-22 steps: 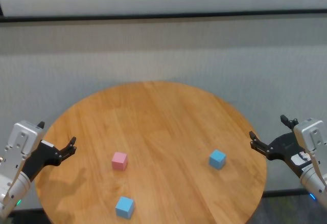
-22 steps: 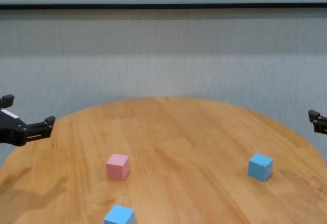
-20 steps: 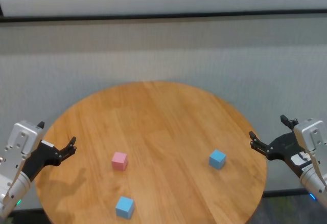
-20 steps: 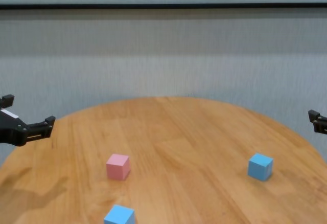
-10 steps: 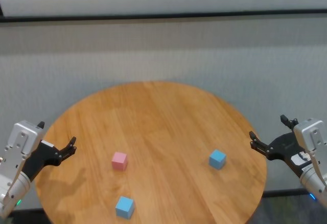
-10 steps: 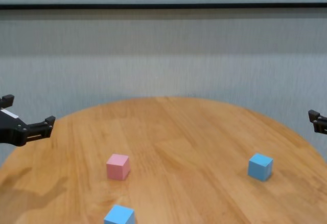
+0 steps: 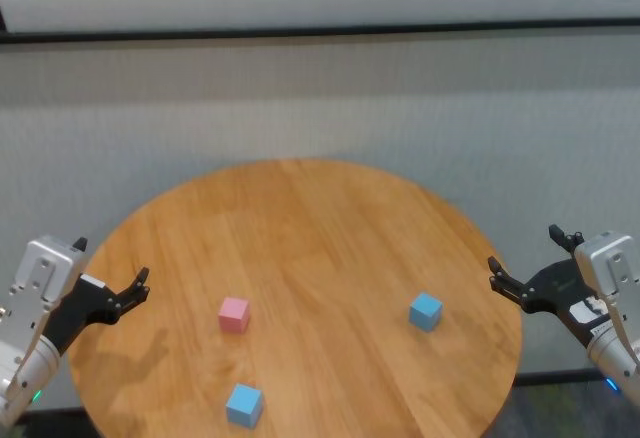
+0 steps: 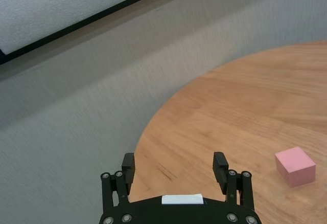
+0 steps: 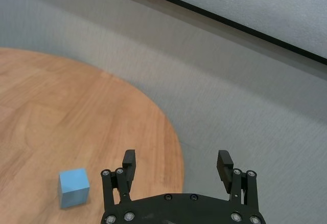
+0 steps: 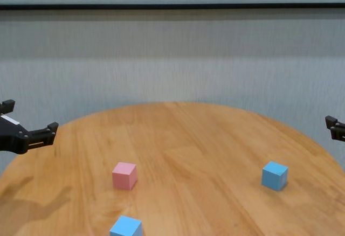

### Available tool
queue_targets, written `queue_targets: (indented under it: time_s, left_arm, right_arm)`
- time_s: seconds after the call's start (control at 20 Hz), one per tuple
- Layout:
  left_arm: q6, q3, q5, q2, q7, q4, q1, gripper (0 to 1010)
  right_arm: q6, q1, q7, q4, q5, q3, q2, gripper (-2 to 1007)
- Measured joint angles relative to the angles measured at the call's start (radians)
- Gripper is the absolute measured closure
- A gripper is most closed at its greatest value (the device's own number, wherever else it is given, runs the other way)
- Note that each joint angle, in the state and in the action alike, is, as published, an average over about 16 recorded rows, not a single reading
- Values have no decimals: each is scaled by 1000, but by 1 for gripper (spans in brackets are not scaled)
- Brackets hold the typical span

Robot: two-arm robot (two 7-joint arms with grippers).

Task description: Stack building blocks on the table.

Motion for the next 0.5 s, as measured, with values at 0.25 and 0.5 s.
queue_targets:
  time_s: [0.25,0.5]
  left_arm:
    - [11,-2,1,5,-8,-11,-2,7]
    - [31,-12,3,24,-36,-44,-7,7]
  right_arm:
    - [0,0,0,0,0,0,0,5]
    - [0,0,0,0,0,0,0,5]
